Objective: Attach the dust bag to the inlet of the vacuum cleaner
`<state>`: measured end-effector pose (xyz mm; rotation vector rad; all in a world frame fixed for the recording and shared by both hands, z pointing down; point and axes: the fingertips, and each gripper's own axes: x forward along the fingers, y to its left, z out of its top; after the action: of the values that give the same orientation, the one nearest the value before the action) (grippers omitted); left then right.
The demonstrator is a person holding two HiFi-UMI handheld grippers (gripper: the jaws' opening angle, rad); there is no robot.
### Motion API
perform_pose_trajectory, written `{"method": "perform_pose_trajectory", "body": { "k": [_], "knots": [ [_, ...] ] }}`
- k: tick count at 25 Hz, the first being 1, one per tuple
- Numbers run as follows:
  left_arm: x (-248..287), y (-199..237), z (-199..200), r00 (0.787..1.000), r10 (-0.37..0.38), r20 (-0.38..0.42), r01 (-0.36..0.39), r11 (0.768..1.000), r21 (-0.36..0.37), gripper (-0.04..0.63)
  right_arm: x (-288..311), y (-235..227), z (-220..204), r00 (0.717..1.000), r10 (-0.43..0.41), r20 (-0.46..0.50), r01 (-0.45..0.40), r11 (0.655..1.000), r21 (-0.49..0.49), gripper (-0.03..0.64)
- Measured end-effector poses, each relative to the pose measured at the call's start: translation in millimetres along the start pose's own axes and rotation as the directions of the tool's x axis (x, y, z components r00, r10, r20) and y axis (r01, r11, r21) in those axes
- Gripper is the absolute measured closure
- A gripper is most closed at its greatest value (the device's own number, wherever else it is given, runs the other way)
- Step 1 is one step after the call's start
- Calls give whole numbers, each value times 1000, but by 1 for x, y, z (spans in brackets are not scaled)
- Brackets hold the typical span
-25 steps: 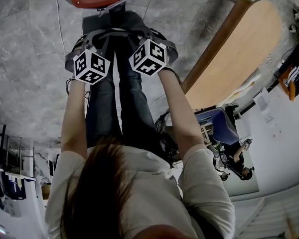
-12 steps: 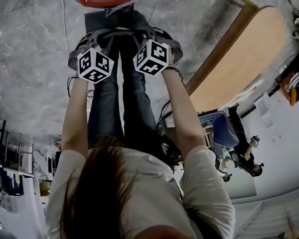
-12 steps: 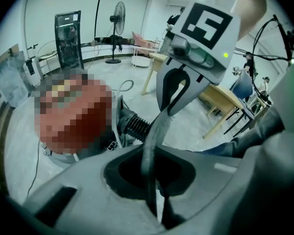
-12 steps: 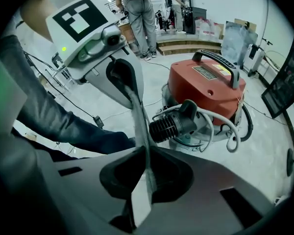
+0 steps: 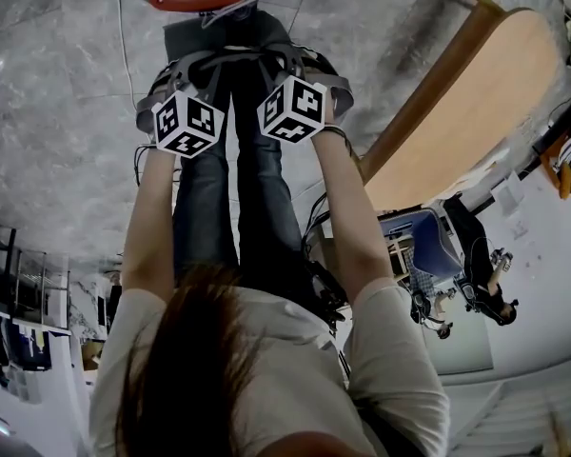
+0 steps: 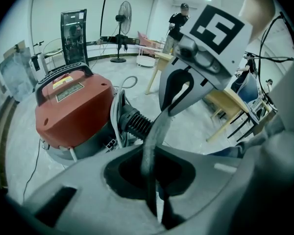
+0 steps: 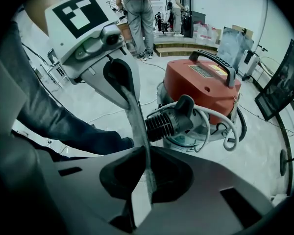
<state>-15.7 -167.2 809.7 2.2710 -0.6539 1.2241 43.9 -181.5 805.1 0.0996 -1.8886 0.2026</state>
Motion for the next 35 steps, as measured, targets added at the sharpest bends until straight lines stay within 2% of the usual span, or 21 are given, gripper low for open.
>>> {"method": "perform_pose_trajectory", "body": {
  "k": [18,26,32,35],
  "knots": [
    [5,8,10,1000,23,11,-23,999,-32,568,2,-19,-3,998,-64,22,62,996,66,587],
    [6,11,9,998,56,8,-55,991,-120,568,5,-31,3,997,-74,7,73,993,92,583],
    [8,14,10,996,90,-3,-90,989,-120,568,5,-30,0,995,-97,27,93,988,125,581],
    [13,21,13,995,95,-1,-95,993,-74,568,7,-25,-5,994,-105,35,96,976,194,583]
  ]
}}
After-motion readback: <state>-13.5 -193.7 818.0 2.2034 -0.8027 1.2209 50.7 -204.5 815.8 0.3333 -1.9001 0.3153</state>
